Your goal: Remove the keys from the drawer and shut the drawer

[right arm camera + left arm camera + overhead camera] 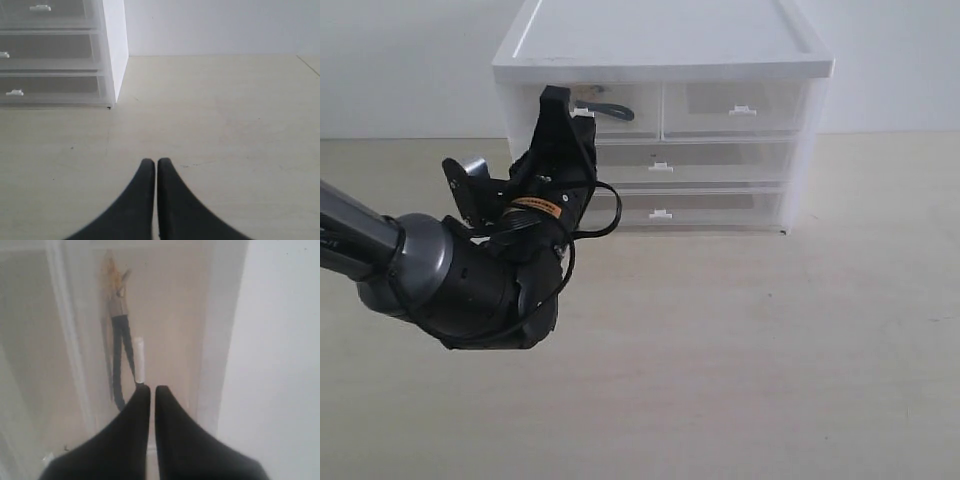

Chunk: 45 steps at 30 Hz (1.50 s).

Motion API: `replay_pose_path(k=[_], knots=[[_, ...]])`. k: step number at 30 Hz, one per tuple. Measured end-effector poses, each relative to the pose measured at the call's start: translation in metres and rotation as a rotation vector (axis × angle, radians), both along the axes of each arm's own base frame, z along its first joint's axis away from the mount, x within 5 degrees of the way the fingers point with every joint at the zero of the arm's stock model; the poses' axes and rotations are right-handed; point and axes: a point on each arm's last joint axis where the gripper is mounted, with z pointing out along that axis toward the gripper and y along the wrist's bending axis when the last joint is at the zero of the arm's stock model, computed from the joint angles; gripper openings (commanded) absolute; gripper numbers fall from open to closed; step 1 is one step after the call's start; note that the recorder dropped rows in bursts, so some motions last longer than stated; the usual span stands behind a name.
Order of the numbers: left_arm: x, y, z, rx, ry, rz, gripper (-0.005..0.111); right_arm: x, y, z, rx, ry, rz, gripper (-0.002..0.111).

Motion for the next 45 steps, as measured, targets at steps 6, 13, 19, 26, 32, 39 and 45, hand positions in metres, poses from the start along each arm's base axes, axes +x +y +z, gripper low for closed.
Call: replay_pose_path(k=[6,13,19,26,32,39,45], knots=[[0.001,-0.001,0.000,0.044,-0.011,-0.001,0.004,0.001,0.000,0.002,-0.046,-0.028,0.008,0.000],[0.001,-0.002,-0.001,0.052,-0.011,-0.007,0.004,0.003,0.000,0.022,-0.077,-0.243,0.011,0.000],[0.001,-0.002,-0.001,0.106,-0.022,-0.009,0.004,0.001,0.001,0.041,0.000,-0.458,0.007,0.000],[0.001,-0.003,0.000,0.187,-0.036,-0.005,0.004,0.010,0.001,0.044,0.033,-0.308,0.001,0.000],[0.001,-0.002,-0.001,0.227,-0.040,0.004,0.004,0.043,0.002,0.079,0.023,-0.166,0.000,0.000],[0.001,-0.001,-0.001,0.231,-0.039,0.010,0.004,0.118,0.005,0.087,0.048,0.093,-0.013,0.000],[0.001,0.000,-0.001,0.228,-0.033,0.023,0.004,0.163,0.007,0.100,0.251,-0.034,-0.057,0.000]])
